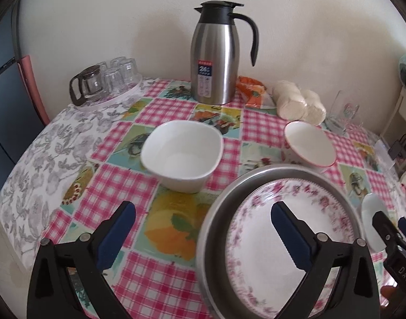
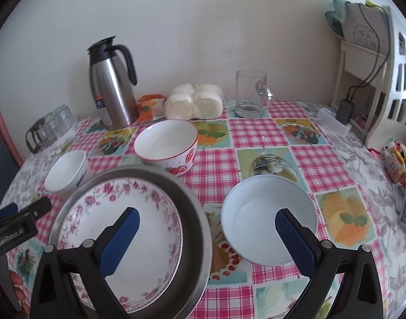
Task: Organize plates and bowls
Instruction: 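Move the left gripper to the red-rimmed white bowl and grasp its rim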
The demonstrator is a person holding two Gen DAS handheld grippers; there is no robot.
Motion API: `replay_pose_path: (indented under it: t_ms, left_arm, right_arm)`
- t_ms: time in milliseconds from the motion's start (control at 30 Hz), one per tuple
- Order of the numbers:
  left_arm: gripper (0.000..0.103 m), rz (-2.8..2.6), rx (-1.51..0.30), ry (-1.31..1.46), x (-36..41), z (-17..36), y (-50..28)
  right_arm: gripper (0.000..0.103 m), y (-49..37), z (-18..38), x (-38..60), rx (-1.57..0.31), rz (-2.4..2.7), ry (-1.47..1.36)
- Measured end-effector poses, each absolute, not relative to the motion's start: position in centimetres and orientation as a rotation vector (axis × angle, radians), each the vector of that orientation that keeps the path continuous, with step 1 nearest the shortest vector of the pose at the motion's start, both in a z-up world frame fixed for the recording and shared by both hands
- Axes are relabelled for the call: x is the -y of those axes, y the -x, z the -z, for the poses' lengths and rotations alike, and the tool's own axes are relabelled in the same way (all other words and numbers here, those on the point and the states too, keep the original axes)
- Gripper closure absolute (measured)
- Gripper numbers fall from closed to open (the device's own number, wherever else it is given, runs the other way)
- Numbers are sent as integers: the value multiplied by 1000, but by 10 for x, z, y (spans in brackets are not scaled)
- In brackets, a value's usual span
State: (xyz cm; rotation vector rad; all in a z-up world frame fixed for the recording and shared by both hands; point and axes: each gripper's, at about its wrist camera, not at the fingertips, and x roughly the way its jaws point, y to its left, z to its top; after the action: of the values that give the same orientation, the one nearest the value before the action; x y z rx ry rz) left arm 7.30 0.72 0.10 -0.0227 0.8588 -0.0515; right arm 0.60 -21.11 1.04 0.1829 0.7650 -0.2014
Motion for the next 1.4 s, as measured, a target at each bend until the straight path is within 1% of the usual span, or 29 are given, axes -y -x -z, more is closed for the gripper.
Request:
replay_pose_path:
  t_ms: [167, 433, 567, 967, 1033, 1100, 1233, 1300, 1367, 1400]
  left_arm:
    - [1, 84, -826, 37, 7, -18, -85]
    - [1, 200, -826, 189, 18, -29, -119]
    - [1, 229, -834, 246, 21, -25, -135]
    - [1, 262, -862, 292, 28, -11, -182]
    - [1, 296, -886, 298, 32, -7, -188]
    - [1, 321, -912, 292, 39, -3, -195]
    - [1, 356, -948, 260, 51, -2, -208]
    - [1, 373, -968, 247, 57, -2, -214]
    - [2, 389, -982, 229, 64, -1, -218]
    - [2, 396, -993, 219, 68, 0, -220]
  right_arm:
    - [0, -12, -18, 223, -771, 195, -246]
    - [0, -38, -31, 230, -764, 164, -293]
    - [0, -55, -34, 235, -783, 146, -299]
    - [1, -108, -23, 245, -865, 126, -313]
    - [5, -115, -18, 246, -884, 111, -323]
    - [16, -123, -13, 247, -904, 102, -328]
    - [25, -135, -7, 248, -925, 88, -343]
    - [34, -140, -3, 249, -937, 73, -367]
    - [39, -146, 1, 250, -952, 66, -385]
    - [45, -149, 4, 250, -963, 62, -402]
